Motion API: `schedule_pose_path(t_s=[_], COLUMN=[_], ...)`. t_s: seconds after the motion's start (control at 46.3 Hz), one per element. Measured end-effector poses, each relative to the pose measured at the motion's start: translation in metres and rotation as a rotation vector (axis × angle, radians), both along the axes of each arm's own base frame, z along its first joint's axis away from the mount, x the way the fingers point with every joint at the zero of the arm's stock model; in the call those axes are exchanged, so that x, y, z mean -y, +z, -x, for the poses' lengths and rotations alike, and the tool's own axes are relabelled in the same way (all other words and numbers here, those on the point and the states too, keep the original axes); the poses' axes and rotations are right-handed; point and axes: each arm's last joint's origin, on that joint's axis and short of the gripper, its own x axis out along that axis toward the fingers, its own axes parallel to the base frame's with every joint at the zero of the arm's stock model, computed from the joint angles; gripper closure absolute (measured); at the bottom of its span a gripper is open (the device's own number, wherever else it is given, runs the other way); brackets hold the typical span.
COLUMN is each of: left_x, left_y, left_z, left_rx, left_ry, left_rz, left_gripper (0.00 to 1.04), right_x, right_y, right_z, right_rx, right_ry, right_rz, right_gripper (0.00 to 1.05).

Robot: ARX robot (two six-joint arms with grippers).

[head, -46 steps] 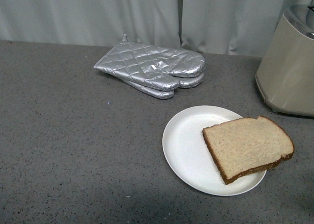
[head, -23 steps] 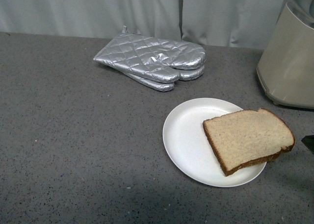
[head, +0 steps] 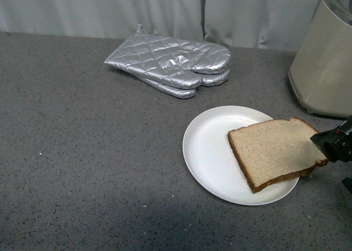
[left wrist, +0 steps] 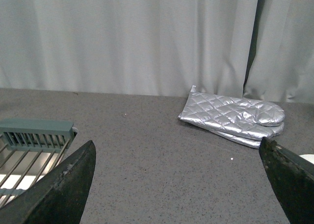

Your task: Put bread into toaster

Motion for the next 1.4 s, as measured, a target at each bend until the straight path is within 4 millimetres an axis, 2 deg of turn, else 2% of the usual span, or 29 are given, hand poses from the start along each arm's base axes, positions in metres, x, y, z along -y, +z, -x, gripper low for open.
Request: schedule_pose_path(t_s=[0.345,0.691,0.971,1.036,1.165,1.403], left_x=[0.000,0.000,0.000,0.000,0.000,0.000], left_y=[0.000,0.000,0.000,0.000,0.000,0.000], left_z=[0.000,0.000,0.000,0.000,0.000,0.000], left_rx=[0.000,0.000,0.000,0.000,0.000,0.000], left_ry=[0.000,0.000,0.000,0.000,0.000,0.000], left_rz=[0.000,0.000,0.000,0.000,0.000,0.000], left_gripper=[0.07,0.07,0.07,0.07,0.07,0.07], right_x=[-0.012,-0.017,-0.019,-0.019,-0.019,-0.020], right_y=[-0.005,-0.005,-0.007,-0.004,0.003,0.015], right_z=[-0.022,-0.034,-0.039,-0.042,-0.047,-0.053], right_rx=[-0.006,-0.006,-0.025,-0.018,0.001,0.034], right_ry=[0.013,0.018,0.022,0.023,0.025,0.022], right_rz=[-0.007,0.002,0.009,0.006,0.001,-0.013], right_gripper=[0.09,0.10,0.62,0.77,1.00,1.02])
